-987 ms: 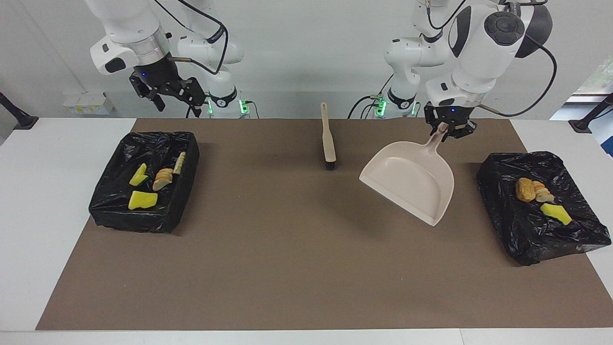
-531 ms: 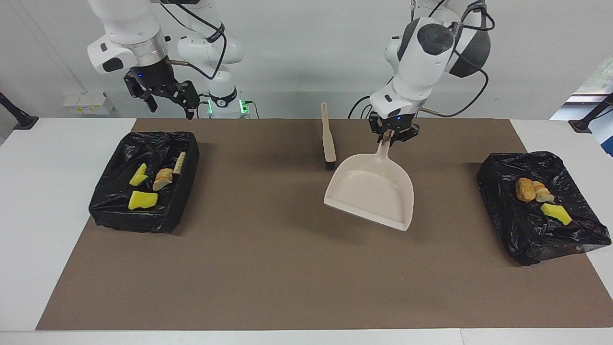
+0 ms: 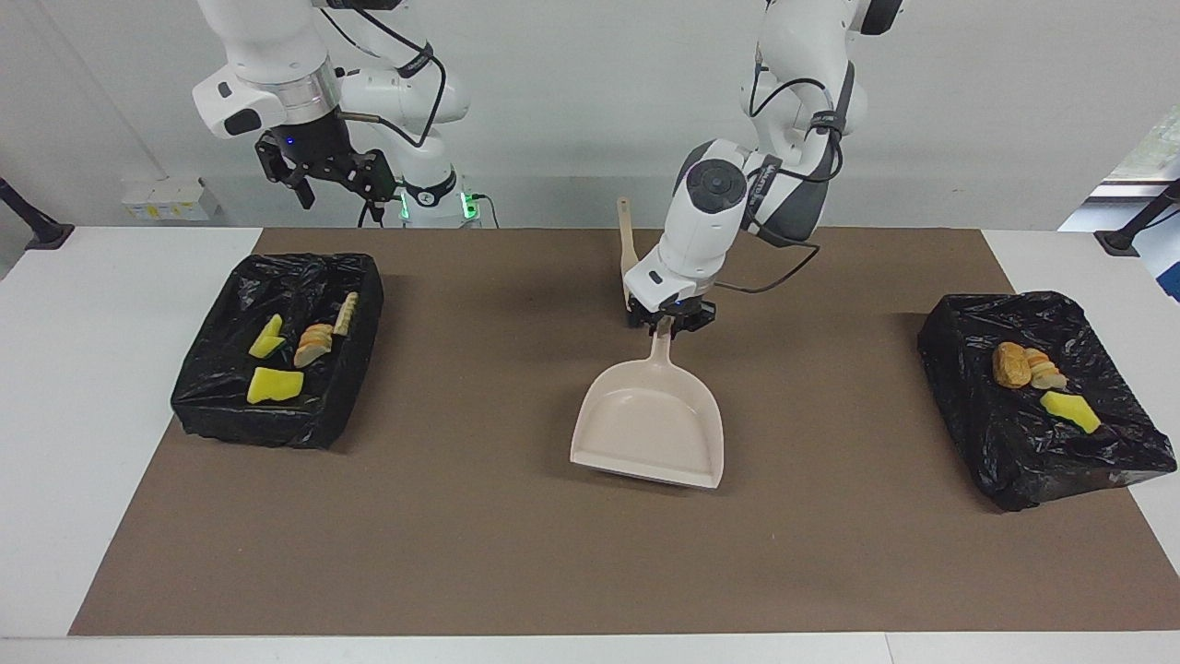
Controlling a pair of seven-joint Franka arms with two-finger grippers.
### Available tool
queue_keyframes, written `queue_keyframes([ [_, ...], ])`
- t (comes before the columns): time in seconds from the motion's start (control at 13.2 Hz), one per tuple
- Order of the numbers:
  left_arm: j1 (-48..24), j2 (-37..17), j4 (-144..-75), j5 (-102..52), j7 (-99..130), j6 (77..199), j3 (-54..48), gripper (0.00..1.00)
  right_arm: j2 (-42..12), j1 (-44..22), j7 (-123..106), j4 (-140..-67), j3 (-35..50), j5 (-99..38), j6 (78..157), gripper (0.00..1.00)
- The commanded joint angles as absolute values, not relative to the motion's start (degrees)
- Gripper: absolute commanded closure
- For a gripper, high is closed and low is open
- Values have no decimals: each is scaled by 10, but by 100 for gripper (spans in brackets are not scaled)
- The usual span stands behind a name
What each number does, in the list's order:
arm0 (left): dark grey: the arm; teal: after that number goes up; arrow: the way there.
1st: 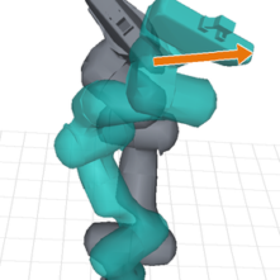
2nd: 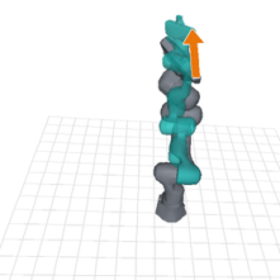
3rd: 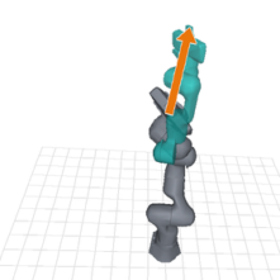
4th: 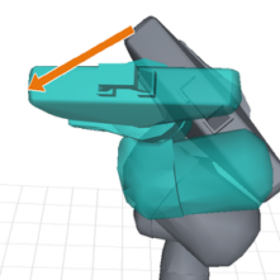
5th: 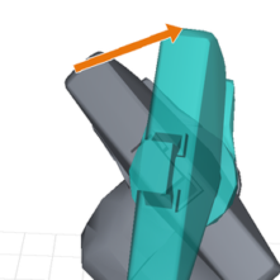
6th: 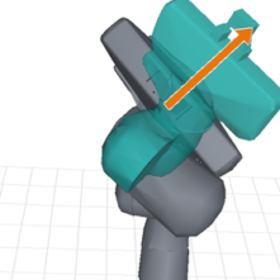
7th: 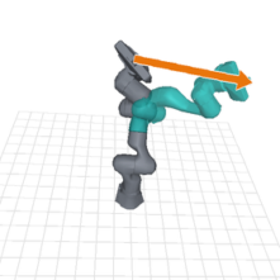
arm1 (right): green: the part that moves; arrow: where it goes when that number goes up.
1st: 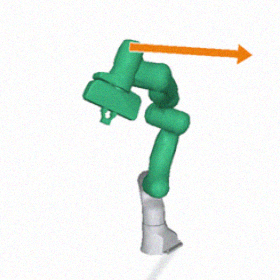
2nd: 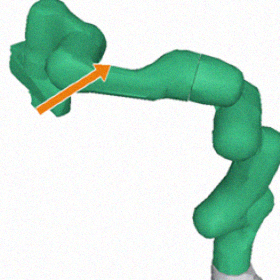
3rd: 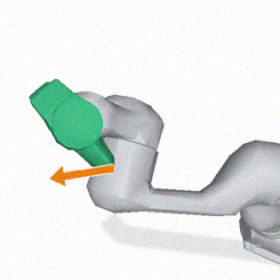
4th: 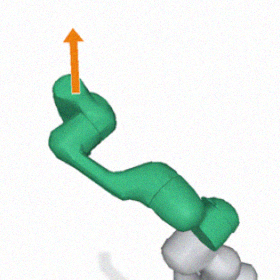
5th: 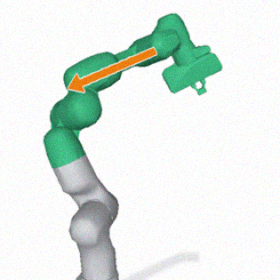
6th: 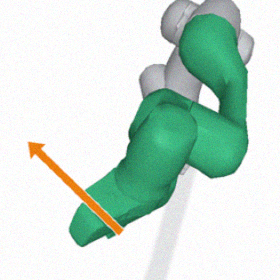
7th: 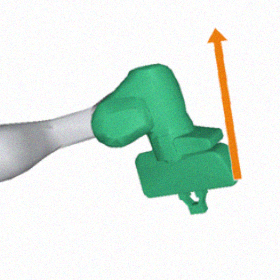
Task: Sweep and dump trash in bin
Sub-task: 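Lift the dustpan from the bag and bring it to center with the left gripper, then set the dustpan on the brush handle and open the left gripper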
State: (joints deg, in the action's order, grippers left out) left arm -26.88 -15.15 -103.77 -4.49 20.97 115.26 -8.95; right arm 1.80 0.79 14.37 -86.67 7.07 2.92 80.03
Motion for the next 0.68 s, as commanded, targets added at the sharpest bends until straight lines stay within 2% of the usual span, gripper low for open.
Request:
queue_keyframes([
  [0.0,-286,-149,-1044,-47,249,1153,-78,100,33,18,99,-889,72,26,817,0],
  [0.23,-321,-178,-1047,-20,336,1165,-78,100,30,18,99,-883,72,4,817,0],
  [0.3,-332,-182,-1046,-6,342,1166,-77,94,29,18,100,-882,72,2,817,0],
  [0.38,-332,-178,-1040,-4,349,1154,-76,60,28,18,101,-881,72,3,817,0],
  [0.46,-328,-173,-1039,-4,350,1142,-76,1,28,18,102,-881,72,3,817,0],
  [0.61,-319,-155,-1027,-4,349,1112,-69,0,28,19,103,-881,70,3,817,0],
])
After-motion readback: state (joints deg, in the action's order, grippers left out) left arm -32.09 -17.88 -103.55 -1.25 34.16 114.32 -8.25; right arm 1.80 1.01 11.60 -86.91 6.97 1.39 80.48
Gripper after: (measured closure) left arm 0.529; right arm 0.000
